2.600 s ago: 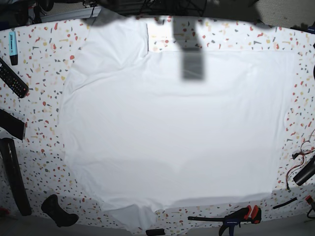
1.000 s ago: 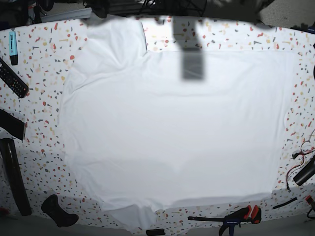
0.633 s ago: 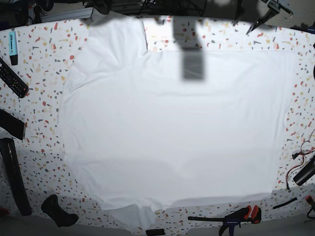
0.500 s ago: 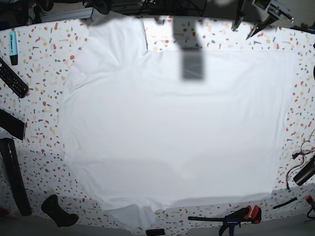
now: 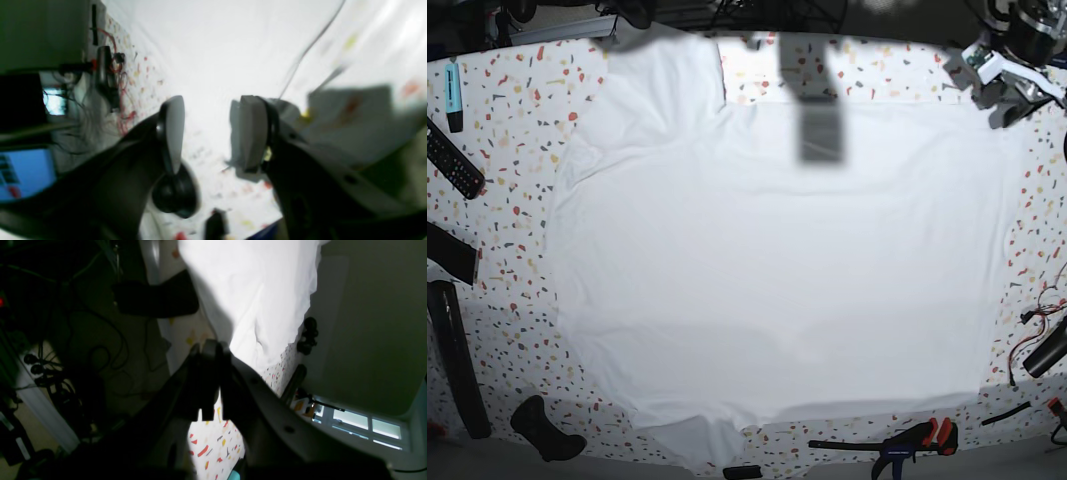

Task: Fold the T-shirt properly
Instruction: 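Move the left gripper down over the shirt's shoulder edge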

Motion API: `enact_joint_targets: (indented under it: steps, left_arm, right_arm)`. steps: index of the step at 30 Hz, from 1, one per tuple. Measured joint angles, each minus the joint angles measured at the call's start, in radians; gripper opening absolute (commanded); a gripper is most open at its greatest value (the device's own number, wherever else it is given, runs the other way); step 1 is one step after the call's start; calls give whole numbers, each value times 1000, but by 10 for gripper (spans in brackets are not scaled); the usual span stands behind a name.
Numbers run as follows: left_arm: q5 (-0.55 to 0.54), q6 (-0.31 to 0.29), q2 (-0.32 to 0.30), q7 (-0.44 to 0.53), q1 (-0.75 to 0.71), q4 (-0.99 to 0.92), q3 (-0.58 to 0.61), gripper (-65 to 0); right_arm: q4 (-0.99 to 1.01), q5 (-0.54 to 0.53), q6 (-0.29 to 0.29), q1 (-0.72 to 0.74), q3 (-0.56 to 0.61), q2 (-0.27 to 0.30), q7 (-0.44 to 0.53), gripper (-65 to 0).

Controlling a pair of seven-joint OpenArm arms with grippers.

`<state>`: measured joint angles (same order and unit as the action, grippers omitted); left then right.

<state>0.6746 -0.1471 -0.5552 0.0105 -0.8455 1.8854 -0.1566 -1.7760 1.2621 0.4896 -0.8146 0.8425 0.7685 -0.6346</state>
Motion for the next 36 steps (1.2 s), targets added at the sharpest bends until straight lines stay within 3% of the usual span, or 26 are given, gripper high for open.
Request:
enact_joint_targets:
  steps: [3, 11, 17, 25, 31, 36]
  left_arm:
    - [-2, -2, -35, 6, -11, 0, 0, -388]
    - [-21, -2, -34, 40, -10, -102, 30, -388]
    - [63, 29, -32, 76, 51, -216, 47, -388]
    - [65, 33, -80, 95, 57, -247, 53, -388]
    - [65, 36, -79, 93, 73, -261, 53, -388]
    - [65, 34, -79, 147, 79, -265, 53, -388]
  right_arm:
    - [0, 0, 0, 0, 0, 3, -1, -650]
    - [0, 0, 0, 0, 0, 2, -3, -650]
    - [0, 0, 0, 0, 0, 2, -3, -650]
    - [0, 0, 0, 0, 0, 2, -3, -650]
    - [0, 0, 0, 0, 0, 2, -3, -650]
    - [0, 0, 0, 0, 0, 2, -3, -650]
